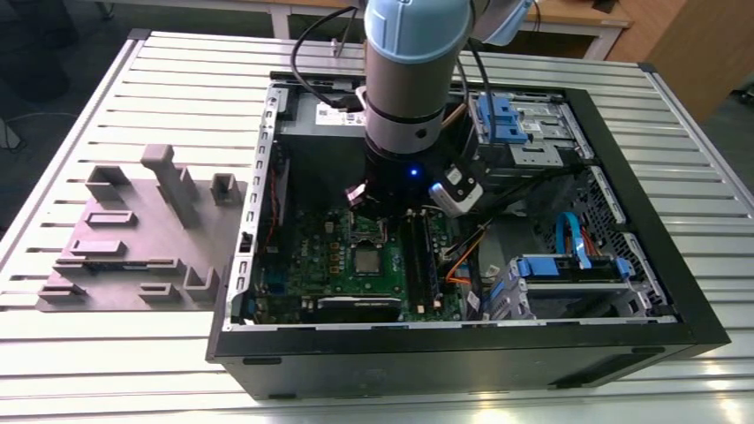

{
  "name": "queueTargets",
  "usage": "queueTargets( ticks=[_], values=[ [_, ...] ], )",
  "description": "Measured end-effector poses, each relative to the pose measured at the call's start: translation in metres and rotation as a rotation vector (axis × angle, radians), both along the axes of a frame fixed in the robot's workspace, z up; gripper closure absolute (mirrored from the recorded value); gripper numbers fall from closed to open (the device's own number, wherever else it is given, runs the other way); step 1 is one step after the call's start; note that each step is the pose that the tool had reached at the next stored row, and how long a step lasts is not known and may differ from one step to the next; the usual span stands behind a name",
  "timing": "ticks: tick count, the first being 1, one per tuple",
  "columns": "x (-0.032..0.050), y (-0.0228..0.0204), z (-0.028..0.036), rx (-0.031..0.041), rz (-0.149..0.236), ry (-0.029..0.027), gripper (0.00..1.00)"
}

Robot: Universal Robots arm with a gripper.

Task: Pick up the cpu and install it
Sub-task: 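Close the cpu cover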

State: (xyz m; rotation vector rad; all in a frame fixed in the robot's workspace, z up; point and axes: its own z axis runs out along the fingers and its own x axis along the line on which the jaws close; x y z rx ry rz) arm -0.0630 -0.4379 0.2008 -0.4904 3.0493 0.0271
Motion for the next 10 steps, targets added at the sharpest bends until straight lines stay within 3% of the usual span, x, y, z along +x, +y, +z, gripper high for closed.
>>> queueTargets(
  ticks=[10],
  values=[
    [-0.0003, 0.0000, -0.0004, 0.0000, 0.000, -0.0009, 0.90]
  ],
)
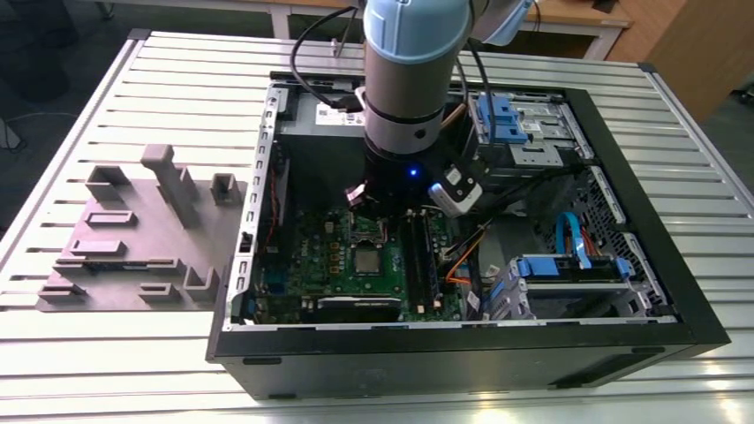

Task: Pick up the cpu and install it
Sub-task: 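Close the cpu cover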

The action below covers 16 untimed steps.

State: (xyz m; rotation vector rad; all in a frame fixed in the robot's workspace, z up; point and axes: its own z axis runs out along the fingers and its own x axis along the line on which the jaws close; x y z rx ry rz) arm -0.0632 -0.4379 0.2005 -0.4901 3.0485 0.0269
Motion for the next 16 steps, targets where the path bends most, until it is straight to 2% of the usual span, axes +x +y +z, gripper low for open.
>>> queueTargets(
  ticks=[5, 13, 16],
  values=[
    [0.0015, -0.0001, -0.0001, -0.0002, 0.000, -0.0002, 0.90],
    [-0.0020, 0.0000, -0.0006, 0.0000, 0.000, -0.0129, 0.90],
    [-0.0026, 0.0000, -0.0005, -0.0001, 0.000, -0.0145, 0.90]
  ],
)
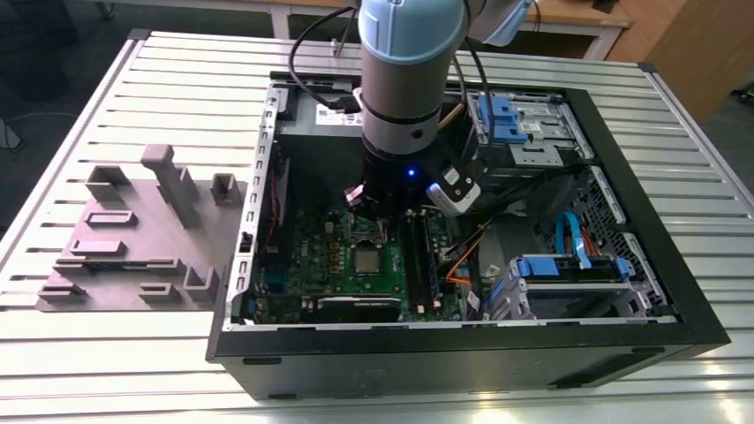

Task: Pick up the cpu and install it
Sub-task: 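Close the cpu cover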

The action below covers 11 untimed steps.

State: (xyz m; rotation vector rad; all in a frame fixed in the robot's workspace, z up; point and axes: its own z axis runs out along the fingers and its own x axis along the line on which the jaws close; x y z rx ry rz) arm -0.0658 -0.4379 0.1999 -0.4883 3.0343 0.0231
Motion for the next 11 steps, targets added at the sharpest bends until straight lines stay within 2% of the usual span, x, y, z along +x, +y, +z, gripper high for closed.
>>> queueTargets(
  ticks=[11],
  values=[
    [-0.0013, 0.0000, 0.0014, 0.0003, 0.000, -0.0002, 0.90]
  ],
)
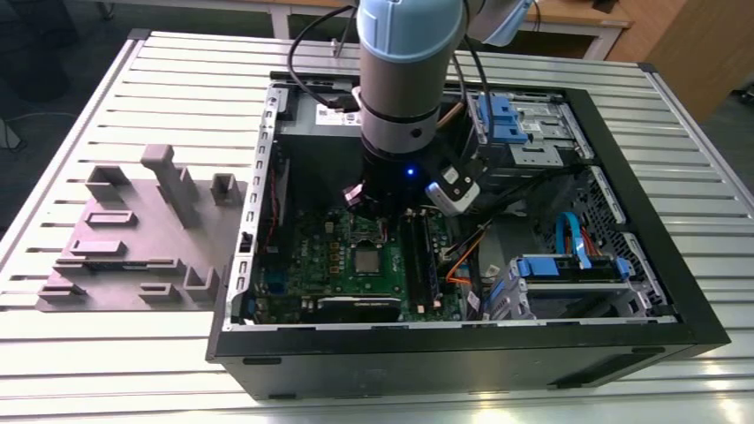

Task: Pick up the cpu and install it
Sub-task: 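Close the cpu cover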

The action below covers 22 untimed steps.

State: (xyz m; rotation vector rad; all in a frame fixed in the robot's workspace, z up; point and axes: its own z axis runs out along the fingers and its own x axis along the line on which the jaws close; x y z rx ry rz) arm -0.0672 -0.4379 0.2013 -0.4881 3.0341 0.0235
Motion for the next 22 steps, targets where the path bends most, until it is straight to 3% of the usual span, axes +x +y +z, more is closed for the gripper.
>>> queueTargets(
  ticks=[13, 18, 22],
  values=[
    [0.0001, -0.0012, 0.0038, 0.0001, 0.000, 0.0000, 0.90],
    [0.0027, -0.0008, 0.0025, 0.0001, 0.000, -0.0002, 0.90],
    [0.0025, 0.0006, -0.0004, -0.0001, 0.000, -0.0037, 0.90]
  ],
)
